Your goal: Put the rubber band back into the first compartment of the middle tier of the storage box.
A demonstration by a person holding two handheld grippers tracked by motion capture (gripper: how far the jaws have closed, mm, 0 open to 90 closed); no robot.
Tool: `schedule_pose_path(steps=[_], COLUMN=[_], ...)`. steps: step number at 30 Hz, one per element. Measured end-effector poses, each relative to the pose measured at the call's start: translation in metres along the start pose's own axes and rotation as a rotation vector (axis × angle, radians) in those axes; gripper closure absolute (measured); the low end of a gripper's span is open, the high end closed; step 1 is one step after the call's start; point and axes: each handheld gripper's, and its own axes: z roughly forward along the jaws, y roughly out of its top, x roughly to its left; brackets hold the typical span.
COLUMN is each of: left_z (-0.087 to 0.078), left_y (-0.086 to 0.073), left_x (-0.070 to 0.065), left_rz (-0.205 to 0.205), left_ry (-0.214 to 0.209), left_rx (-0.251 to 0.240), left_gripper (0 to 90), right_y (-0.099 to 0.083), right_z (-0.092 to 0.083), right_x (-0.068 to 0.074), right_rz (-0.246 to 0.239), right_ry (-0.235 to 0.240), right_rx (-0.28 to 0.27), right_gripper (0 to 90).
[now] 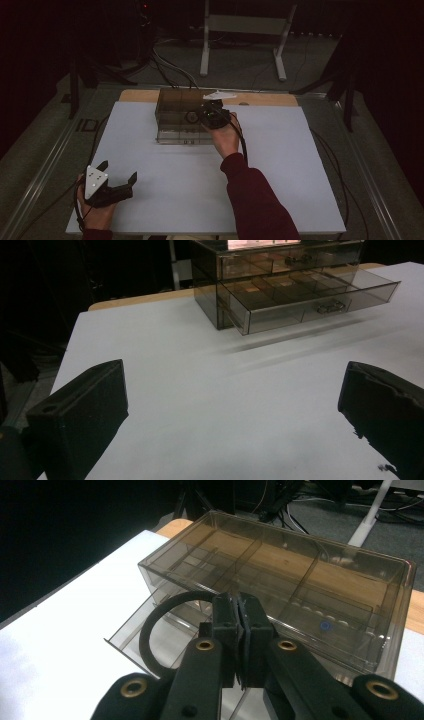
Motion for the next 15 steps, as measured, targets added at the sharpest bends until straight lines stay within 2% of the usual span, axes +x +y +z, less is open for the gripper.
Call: schedule_pose_path(steps=[15], left_z=[0.0004], left_y=[-0.0002], left_x=[0.0011], left_rz=[-0.007], left_ry=[-0.001], left_rx=[-0.001], left_gripper=[0.4], right_y=[-0.0011], right_z=[0.0094], right_x=[0.0102], right_rz=[-0.003], right_ry=[0.008], right_rx=[0.000], right_gripper=[88.9])
